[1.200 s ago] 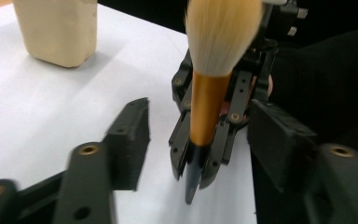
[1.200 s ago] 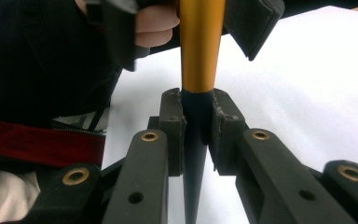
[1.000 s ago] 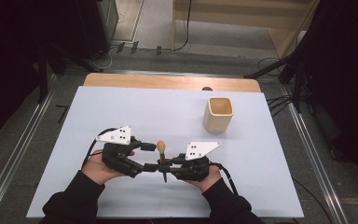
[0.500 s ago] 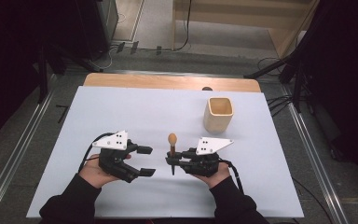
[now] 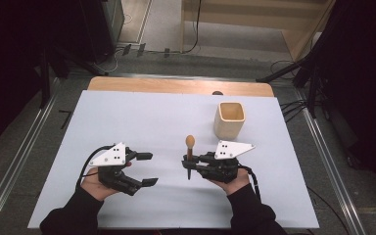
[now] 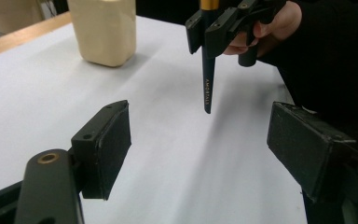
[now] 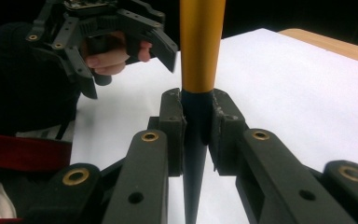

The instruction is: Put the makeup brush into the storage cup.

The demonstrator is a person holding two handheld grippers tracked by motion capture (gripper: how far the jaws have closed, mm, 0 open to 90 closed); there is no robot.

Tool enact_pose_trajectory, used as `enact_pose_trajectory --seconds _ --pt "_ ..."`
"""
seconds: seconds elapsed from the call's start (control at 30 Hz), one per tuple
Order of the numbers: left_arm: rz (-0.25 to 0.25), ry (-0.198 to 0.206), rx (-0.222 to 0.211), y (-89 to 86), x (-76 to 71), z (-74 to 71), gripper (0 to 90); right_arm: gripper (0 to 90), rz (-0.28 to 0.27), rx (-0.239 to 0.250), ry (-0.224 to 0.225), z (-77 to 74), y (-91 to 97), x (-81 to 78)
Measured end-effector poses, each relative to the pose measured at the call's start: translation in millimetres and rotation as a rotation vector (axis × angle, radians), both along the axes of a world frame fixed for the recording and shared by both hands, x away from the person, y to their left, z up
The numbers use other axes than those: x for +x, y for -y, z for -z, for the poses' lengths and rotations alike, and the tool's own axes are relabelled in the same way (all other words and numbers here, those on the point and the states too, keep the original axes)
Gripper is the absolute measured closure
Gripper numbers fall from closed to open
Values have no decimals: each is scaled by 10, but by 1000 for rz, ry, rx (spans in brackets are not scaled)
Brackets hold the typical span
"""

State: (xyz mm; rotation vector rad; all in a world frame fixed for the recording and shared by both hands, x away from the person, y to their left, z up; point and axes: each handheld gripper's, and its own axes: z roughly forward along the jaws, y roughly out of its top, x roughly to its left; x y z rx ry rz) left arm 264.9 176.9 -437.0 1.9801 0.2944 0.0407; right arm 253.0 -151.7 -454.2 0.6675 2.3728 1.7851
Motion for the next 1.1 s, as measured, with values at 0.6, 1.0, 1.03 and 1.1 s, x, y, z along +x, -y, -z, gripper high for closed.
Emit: enact_pose_trajectory --seconds 0.6,1.0,1.03,1.1 --pt "-51 17 -14 -172 -51 49 209 784 83 1 8 -148 213 22" --pt "-76 27 -21 -263 -75 34 199 785 146 -10 7 -248 387 69" --pt "-79 28 -23 -266 -72 34 199 785 150 -8 3 -249 389 72" --pt "-81 26 -28 -272 -60 37 198 785 157 -14 0 -252 394 86"
